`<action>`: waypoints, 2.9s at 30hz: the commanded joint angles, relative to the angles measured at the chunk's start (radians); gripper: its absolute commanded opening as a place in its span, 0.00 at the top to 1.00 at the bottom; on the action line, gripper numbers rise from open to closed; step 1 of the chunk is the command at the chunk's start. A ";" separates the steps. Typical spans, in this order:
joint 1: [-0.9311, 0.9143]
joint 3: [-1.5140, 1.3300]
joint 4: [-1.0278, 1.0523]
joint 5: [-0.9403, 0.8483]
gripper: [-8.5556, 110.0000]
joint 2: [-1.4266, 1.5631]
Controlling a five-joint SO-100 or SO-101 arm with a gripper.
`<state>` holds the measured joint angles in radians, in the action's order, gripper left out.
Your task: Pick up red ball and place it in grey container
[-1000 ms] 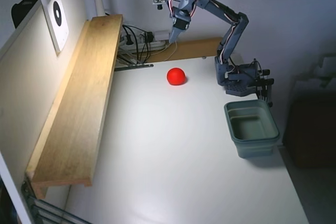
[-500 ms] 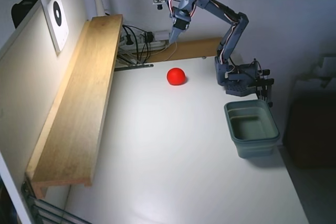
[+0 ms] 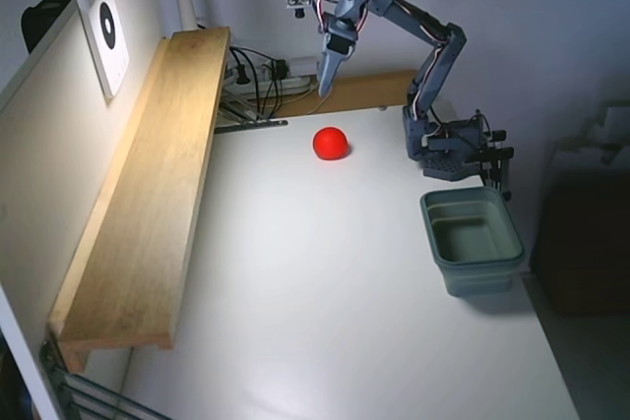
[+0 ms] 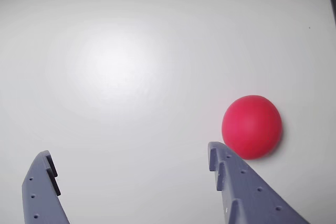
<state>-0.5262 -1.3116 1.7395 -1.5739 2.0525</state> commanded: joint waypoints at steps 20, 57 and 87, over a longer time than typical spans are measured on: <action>-0.312 -0.011 0.006 0.003 0.61 0.029; -0.448 -0.011 0.006 0.003 0.61 0.029; -0.448 0.135 -0.067 0.003 0.61 -0.251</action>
<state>-0.9511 -1.2241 1.6904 -1.5739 1.8024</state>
